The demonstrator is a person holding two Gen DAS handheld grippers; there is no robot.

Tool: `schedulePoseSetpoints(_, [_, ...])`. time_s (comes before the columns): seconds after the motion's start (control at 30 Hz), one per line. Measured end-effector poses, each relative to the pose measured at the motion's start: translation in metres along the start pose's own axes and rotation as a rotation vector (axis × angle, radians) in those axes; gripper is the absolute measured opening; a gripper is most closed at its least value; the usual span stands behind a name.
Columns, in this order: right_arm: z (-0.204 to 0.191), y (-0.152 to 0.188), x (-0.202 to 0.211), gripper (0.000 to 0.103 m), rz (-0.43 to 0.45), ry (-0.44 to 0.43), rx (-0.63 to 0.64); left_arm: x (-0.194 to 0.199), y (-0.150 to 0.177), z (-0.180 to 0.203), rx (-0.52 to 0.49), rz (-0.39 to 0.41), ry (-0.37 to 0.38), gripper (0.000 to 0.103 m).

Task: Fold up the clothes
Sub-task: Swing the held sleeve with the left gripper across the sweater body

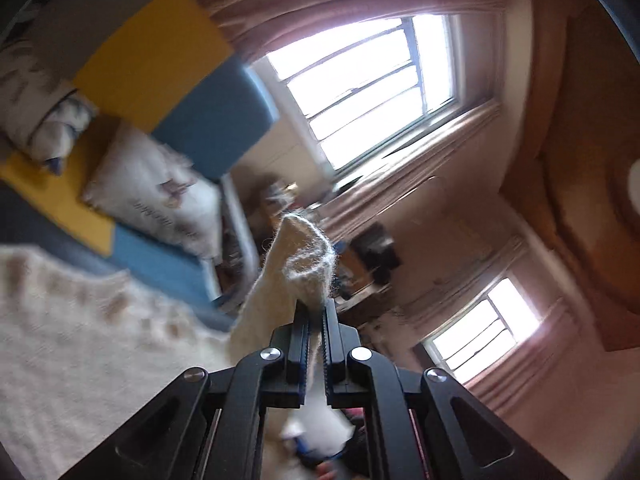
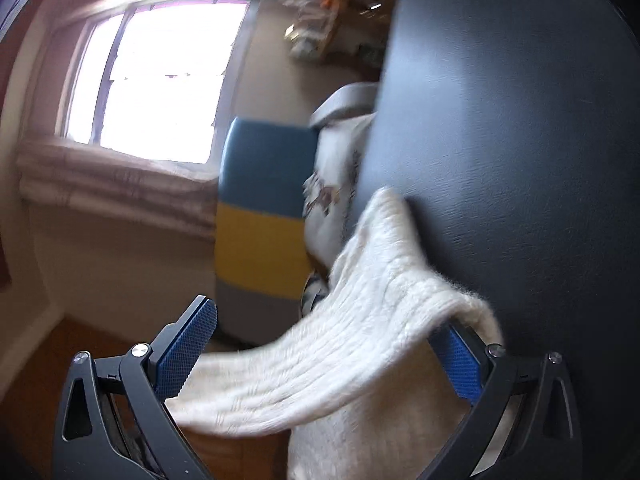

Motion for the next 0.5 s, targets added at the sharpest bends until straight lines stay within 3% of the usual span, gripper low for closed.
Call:
schedulePoseSetpoints(0.17, [-0.004,0.005,0.0,0.103,-0.033,0.037,0.068,0.035,0.043,-0.098,0.131,-0.078,-0.295,0.004])
schedulePoseSetpoints(0.23, [-0.005,0.007,0.001,0.103,-0.048,0.067,0.093,0.051,0.059,-0.127,0.22,-0.08,-0.344,0.004])
schedulePoseSetpoints(0.33, [-0.006,0.013,0.01,0.103,-0.079,0.14,0.171,0.071,0.077,-0.146,0.322,-0.076,-0.333,0.006])
schedulePoseSetpoints(0.5, [-0.012,0.034,0.032,0.103,-0.082,0.262,0.357,0.089,0.076,-0.142,0.364,-0.055,-0.258,0.016])
Point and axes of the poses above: each gripper's, at about its wrist camera, not at the fingertips, and x roughly against the way its jaws point, z to its right, y to its underside, the point moved 5 cm from there along -x, roughly the way its jaws point, and after that the axes turned 14 degrees about y, right-handed, at the moved point
